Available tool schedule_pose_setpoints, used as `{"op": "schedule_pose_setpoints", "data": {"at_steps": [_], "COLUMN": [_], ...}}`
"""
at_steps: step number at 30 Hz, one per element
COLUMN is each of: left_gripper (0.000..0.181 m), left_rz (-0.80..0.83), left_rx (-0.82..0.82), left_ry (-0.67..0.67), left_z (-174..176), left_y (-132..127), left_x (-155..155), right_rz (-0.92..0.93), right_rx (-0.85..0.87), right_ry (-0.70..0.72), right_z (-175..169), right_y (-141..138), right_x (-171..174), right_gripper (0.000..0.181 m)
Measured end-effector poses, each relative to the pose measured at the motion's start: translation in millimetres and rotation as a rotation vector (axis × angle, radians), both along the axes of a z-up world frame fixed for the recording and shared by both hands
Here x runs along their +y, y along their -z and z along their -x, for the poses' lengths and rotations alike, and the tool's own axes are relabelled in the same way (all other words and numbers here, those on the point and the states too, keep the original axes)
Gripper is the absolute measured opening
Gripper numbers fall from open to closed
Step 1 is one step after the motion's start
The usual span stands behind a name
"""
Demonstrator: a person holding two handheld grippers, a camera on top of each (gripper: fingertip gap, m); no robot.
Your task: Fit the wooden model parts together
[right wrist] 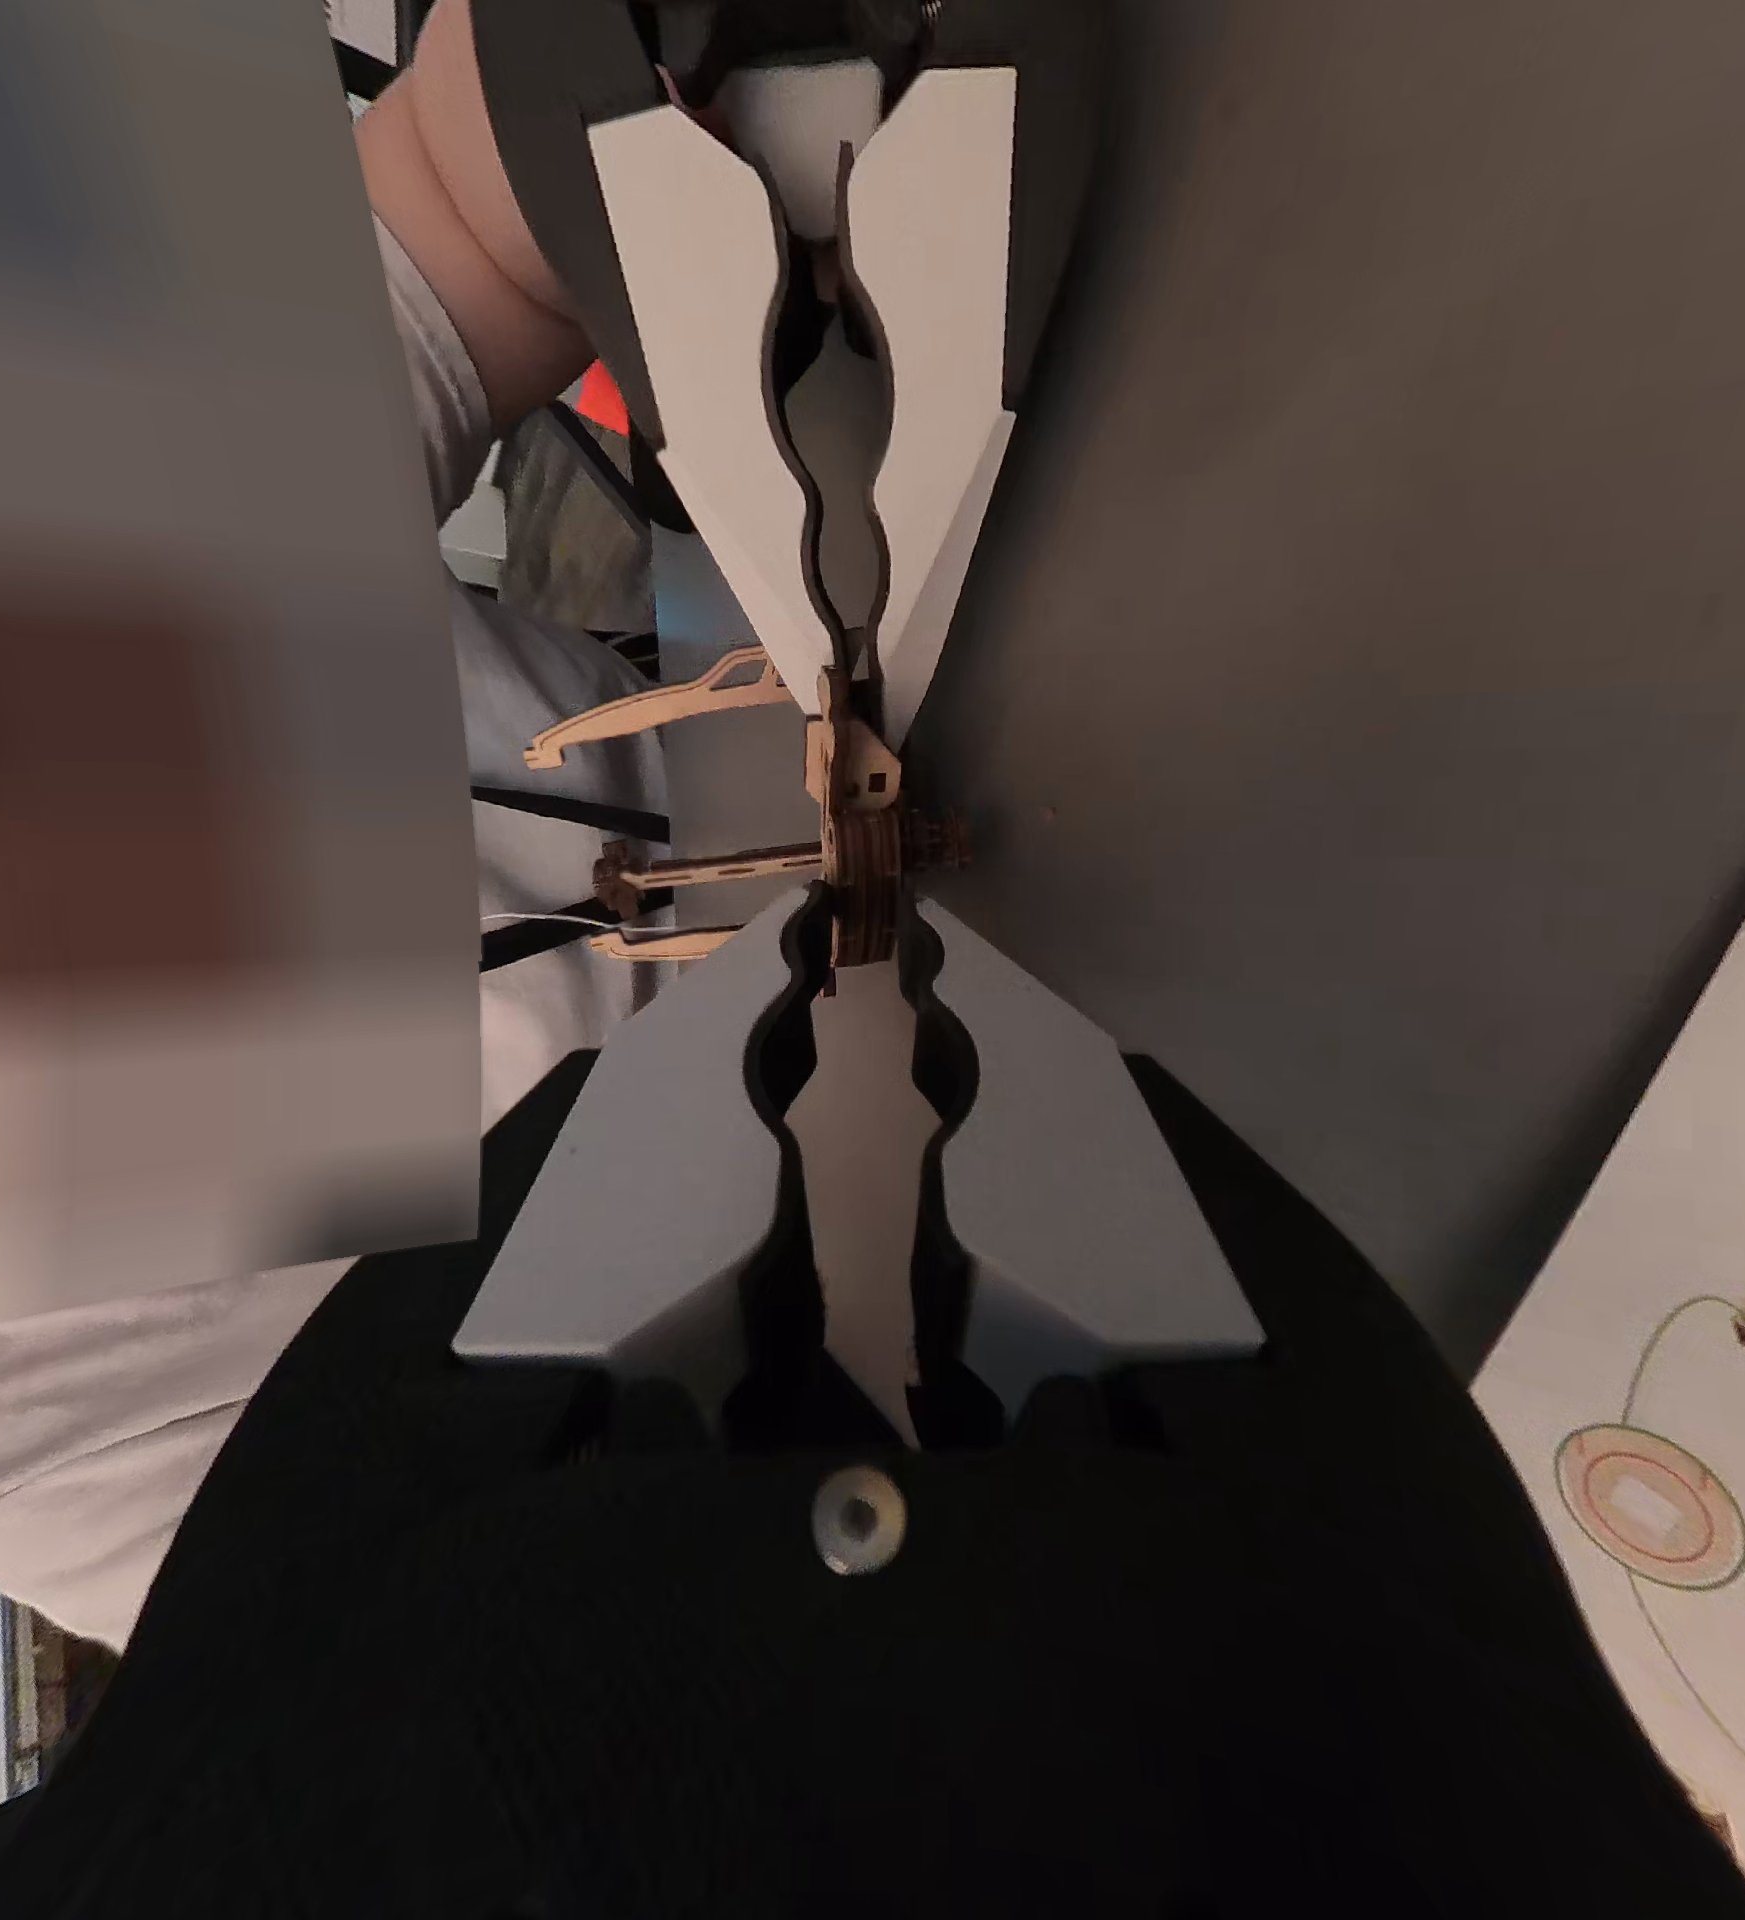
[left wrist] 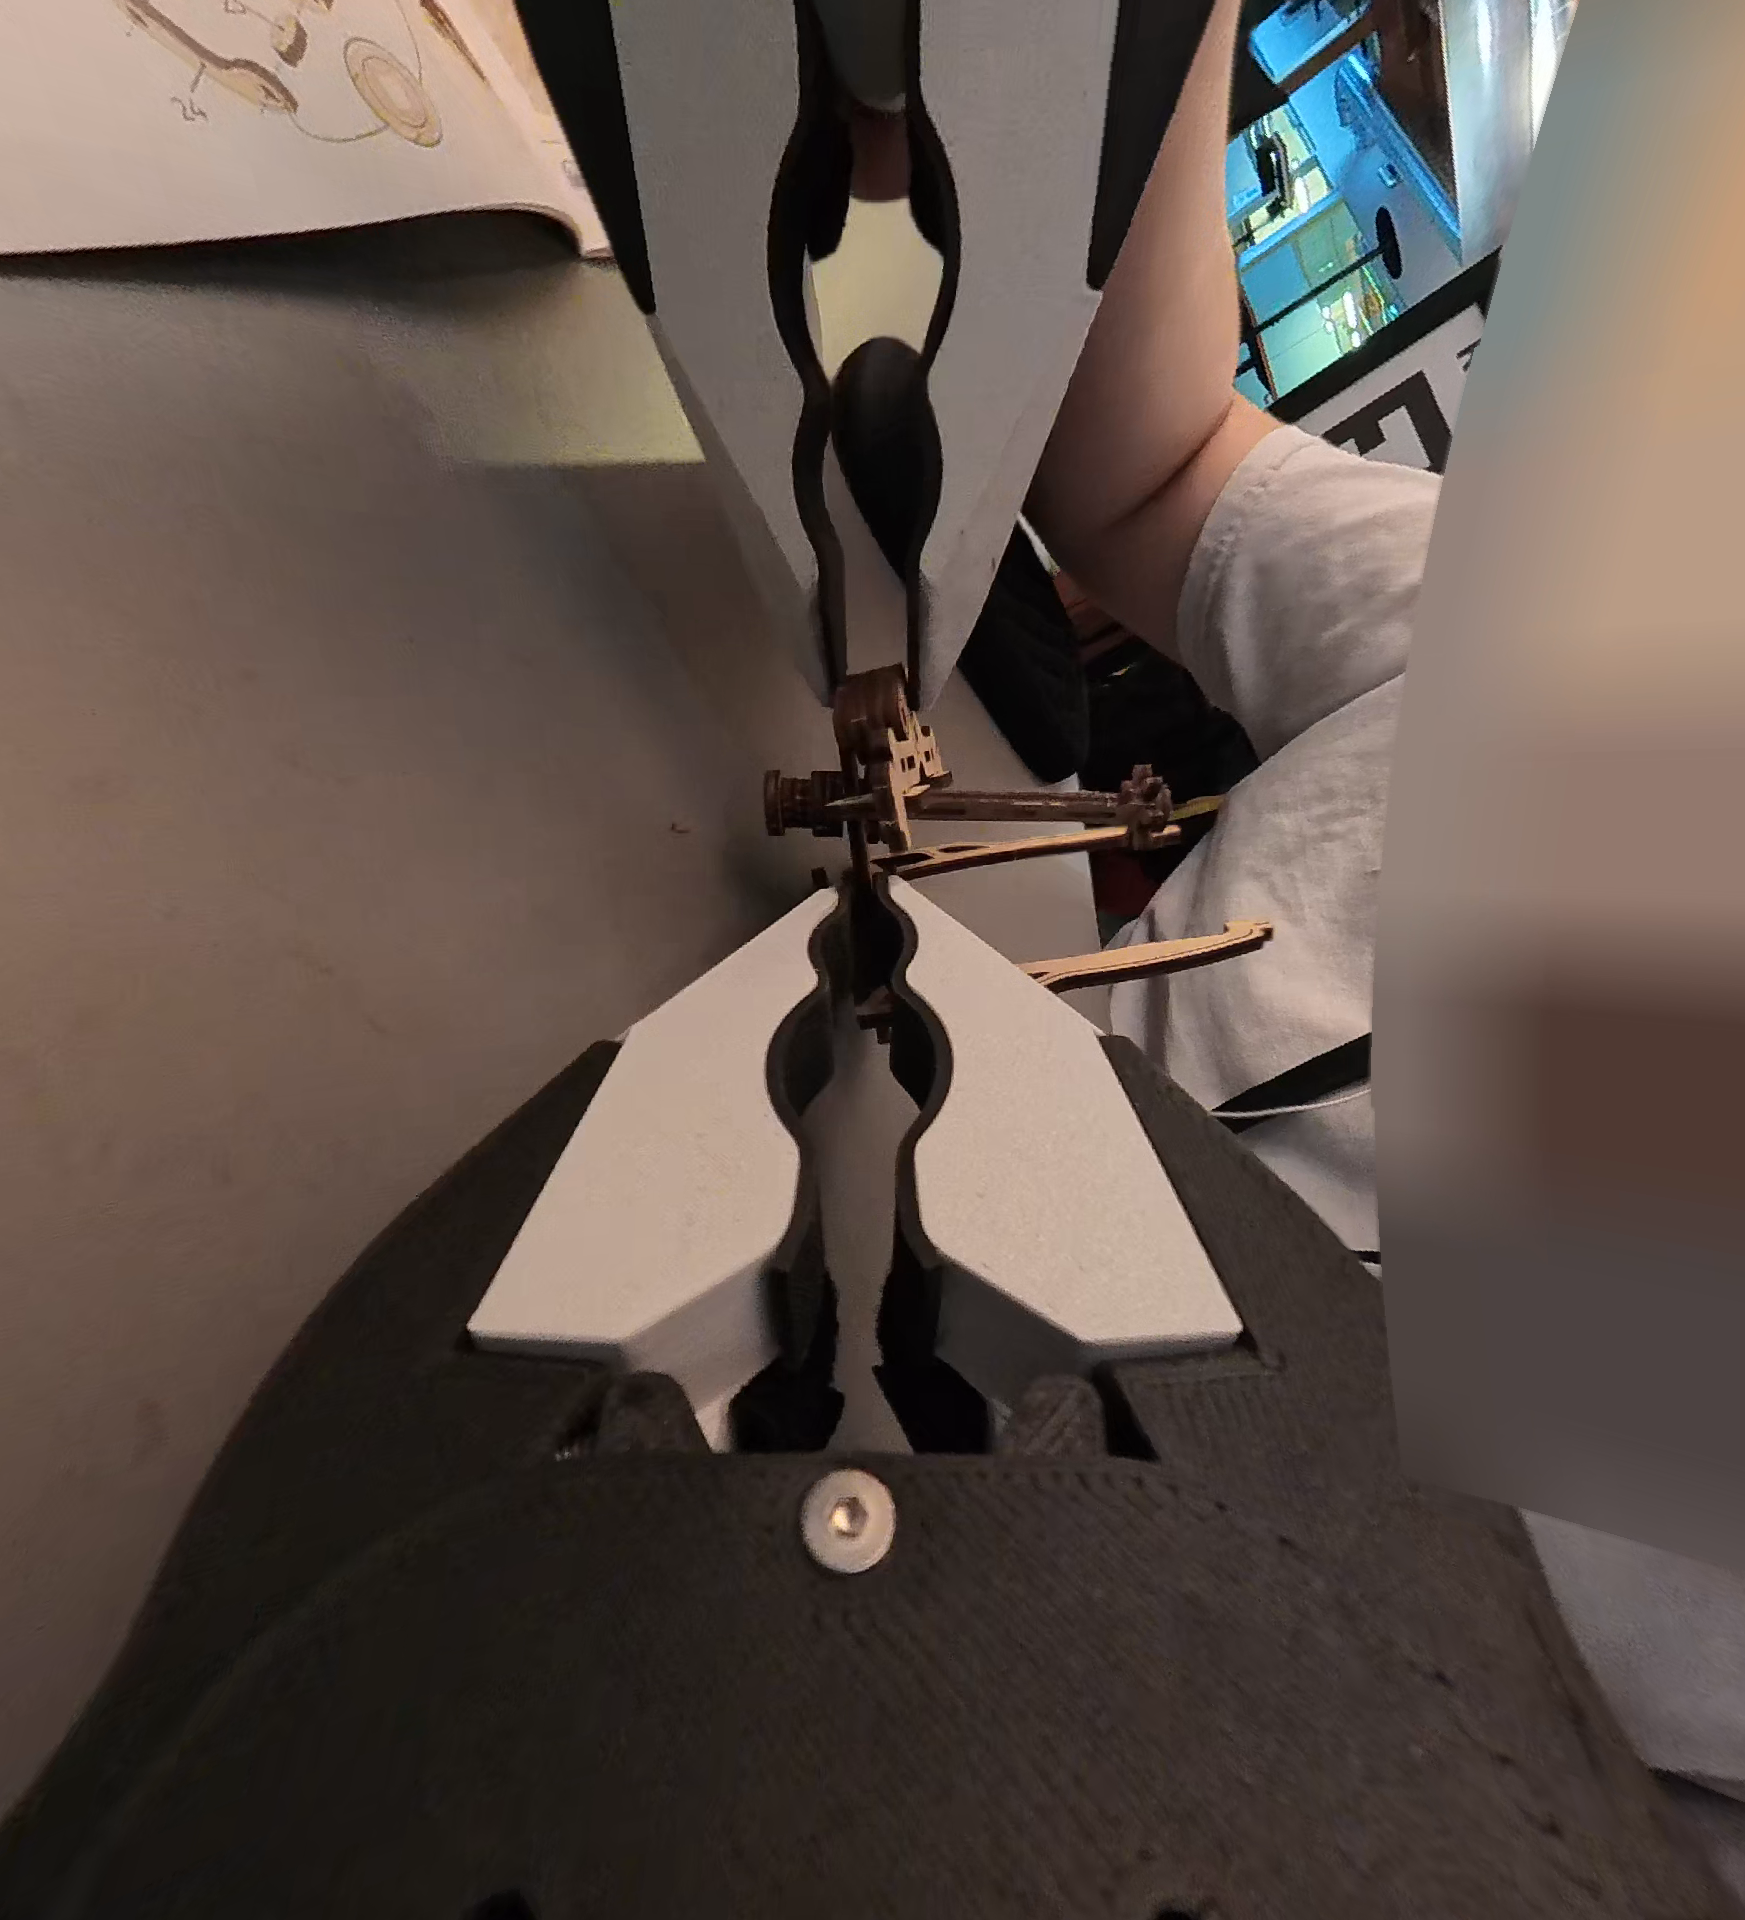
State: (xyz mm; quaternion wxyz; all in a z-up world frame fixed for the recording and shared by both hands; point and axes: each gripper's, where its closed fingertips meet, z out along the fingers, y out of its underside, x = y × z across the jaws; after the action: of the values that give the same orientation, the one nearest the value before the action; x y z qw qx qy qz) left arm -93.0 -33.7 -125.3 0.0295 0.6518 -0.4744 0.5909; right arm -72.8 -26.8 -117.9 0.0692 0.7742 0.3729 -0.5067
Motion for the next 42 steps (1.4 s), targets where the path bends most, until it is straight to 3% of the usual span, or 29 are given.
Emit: {"op": "schedule_pose_setpoints", "data": {"at_steps": [10,31,36,42], "left_gripper": [0.000,0.000,0.000,0.000], "left_rz": [-0.052,-0.022,-0.002,0.036], "left_rx": [-0.004,0.003,0.011,0.015], "left_ry": [0.022,0.031,0.022,0.012], "left_z": [0.9,1.0,1.0,1.1], "left_y": [1.0,2.0,2.7,1.8], "left_x": [-2.7,-4.3,-3.4,-2.4], "right_rz": [-0.083,-0.036,-0.015,-0.046], "right_rx": [-0.125,-0.256,-0.251,-0.126], "right_ry": [-0.108,-0.292,-0.266,-0.132], "right_z": [0.4,-0.5,0.0,0.5], "right_y": [-0.6,2.1,3.2,3.1], "right_x": [-1.4,-2.6,-2.4,-2.3], "right_gripper": [0.011,0.011,0.011,0.011]}}
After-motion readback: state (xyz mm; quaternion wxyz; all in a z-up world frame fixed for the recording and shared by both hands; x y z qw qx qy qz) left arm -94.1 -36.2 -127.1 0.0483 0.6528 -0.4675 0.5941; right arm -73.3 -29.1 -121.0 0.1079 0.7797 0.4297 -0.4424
